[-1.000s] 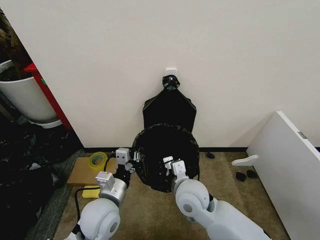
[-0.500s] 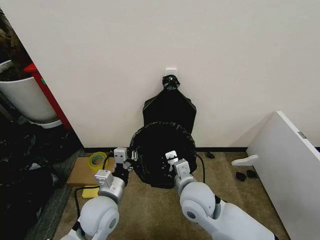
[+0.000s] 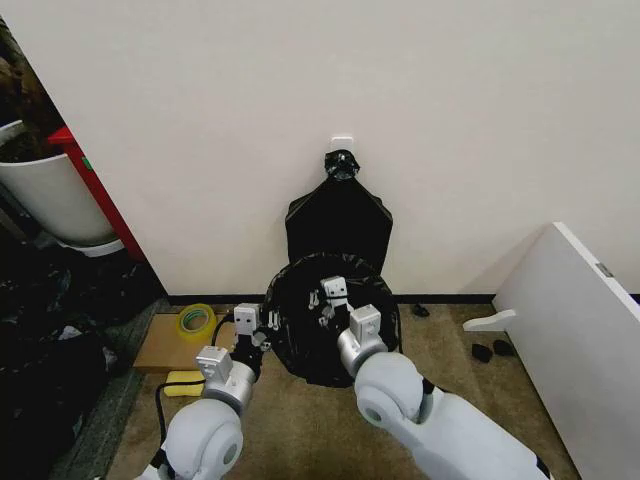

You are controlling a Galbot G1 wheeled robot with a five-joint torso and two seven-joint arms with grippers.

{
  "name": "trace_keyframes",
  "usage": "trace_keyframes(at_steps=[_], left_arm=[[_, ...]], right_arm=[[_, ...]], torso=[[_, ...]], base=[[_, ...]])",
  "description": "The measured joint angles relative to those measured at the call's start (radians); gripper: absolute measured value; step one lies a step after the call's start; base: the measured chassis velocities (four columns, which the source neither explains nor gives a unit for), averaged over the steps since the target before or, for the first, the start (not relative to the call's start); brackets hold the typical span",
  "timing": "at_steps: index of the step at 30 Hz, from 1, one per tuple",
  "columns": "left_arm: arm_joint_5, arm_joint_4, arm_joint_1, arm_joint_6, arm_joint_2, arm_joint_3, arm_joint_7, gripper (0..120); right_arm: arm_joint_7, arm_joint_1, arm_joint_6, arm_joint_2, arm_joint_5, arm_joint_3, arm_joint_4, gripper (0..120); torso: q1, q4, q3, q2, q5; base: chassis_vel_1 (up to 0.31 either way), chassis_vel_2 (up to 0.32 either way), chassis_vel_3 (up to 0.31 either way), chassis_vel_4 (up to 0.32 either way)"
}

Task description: Place the garbage bag over the trash bin.

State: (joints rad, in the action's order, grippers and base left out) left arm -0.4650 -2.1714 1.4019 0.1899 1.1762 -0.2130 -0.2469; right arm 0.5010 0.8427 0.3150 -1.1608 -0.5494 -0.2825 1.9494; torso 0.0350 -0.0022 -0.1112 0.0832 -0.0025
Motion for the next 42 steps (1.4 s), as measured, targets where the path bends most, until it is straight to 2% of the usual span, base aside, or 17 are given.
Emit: trace_keyframes(at_steps=[4,10,15,21,24,25,28,30,31,34,35,38,40,42], left_arm=[[0.005,-0.012,0.008,0.000,0.001,-0.001,0.001,1],[0.006,-0.013,0.008,0.000,0.002,-0.006,0.001,1],[0.013,-0.011,0.007,0.001,0.011,0.002,0.003,1],[0.013,-0.001,0.003,0.000,0.014,-0.008,0.003,1],[-0.018,0.020,-0.006,-0.001,0.014,-0.026,-0.003,1],[-0.049,0.035,-0.013,-0.001,0.014,-0.035,-0.014,1],[-0.100,0.058,-0.023,0.004,0.014,-0.043,-0.030,1],[-0.221,0.089,-0.040,0.052,0.018,-0.051,-0.072,1],[-0.221,0.089,-0.040,0.052,0.018,-0.051,-0.072,1],[-0.373,0.092,-0.055,0.128,0.045,-0.063,-0.129,1],[-0.373,0.092,-0.055,0.128,0.045,-0.063,-0.129,1],[-0.492,0.081,-0.081,0.214,0.072,-0.086,-0.191,1],[-0.521,0.081,-0.089,0.237,0.078,-0.091,-0.209,1],[-0.582,0.088,-0.105,0.271,0.093,-0.100,-0.249,1]], right_arm=[[0.014,-0.011,0.030,-0.005,0.019,0.000,-0.040,0],[0.016,0.010,0.039,0.014,0.025,0.004,-0.028,0],[0.050,0.034,0.101,0.019,0.030,0.009,-0.025,0],[0.048,0.072,0.083,0.034,0.030,0.024,0.025,0],[0.021,0.125,0.035,0.070,0.030,0.033,0.116,0],[0.003,0.167,0.008,0.101,0.036,0.035,0.189,0],[-0.009,0.214,-0.024,0.135,0.052,0.040,0.270,0],[-0.014,0.307,-0.071,0.166,0.142,0.097,0.370,0],[-0.014,0.307,-0.071,0.166,0.142,0.097,0.370,0],[0.056,0.435,-0.092,0.175,0.319,0.186,0.402,15],[0.056,0.435,-0.092,0.175,0.319,0.186,0.402,15],[0.164,0.544,-0.133,0.163,0.385,0.177,0.403,30],[0.183,0.565,-0.148,0.154,0.413,0.173,0.395,32],[0.215,0.592,-0.162,0.138,0.472,0.166,0.371,43]], torso=[[0.000,-0.0001,0.000,0.000,0.0000],[0.000,-0.0001,0.000,0.000,0.0000],[0.000,-0.0001,0.000,0.000,0.0001],[0.000,-0.0001,0.000,0.000,0.0001],[0.000,0.0001,0.000,0.000,0.0002],[0.000,-0.0002,0.000,0.000,0.0001],[0.000,-0.0001,0.000,0.000,0.0002],[0.000,0.0000,0.000,0.000,0.0001],[0.000,0.0000,0.000,0.000,0.0001],[0.000,-0.0004,0.000,0.000,0.0000],[0.000,-0.0004,0.000,0.000,0.0000],[0.000,-0.0004,0.000,0.000,0.0001],[0.000,-0.0002,0.000,0.000,0.0003],[0.000,-0.0003,0.000,0.000,0.0000]], base=[[0.000,0.000,0.000,0.000],[0.000,0.000,0.000,0.000],[0.000,0.000,0.000,0.000],[0.000,0.000,0.000,0.000],[0.000,0.000,0.000,0.000],[0.000,0.000,0.000,0.000],[0.000,0.000,0.000,0.000],[0.000,0.000,0.000,0.000],[0.000,0.000,0.000,0.000],[0.000,0.000,0.000,0.000],[0.000,0.000,0.000,0.000],[0.000,0.000,0.000,0.000],[0.000,0.000,0.000,0.000],[0.000,0.000,0.000,0.000]])
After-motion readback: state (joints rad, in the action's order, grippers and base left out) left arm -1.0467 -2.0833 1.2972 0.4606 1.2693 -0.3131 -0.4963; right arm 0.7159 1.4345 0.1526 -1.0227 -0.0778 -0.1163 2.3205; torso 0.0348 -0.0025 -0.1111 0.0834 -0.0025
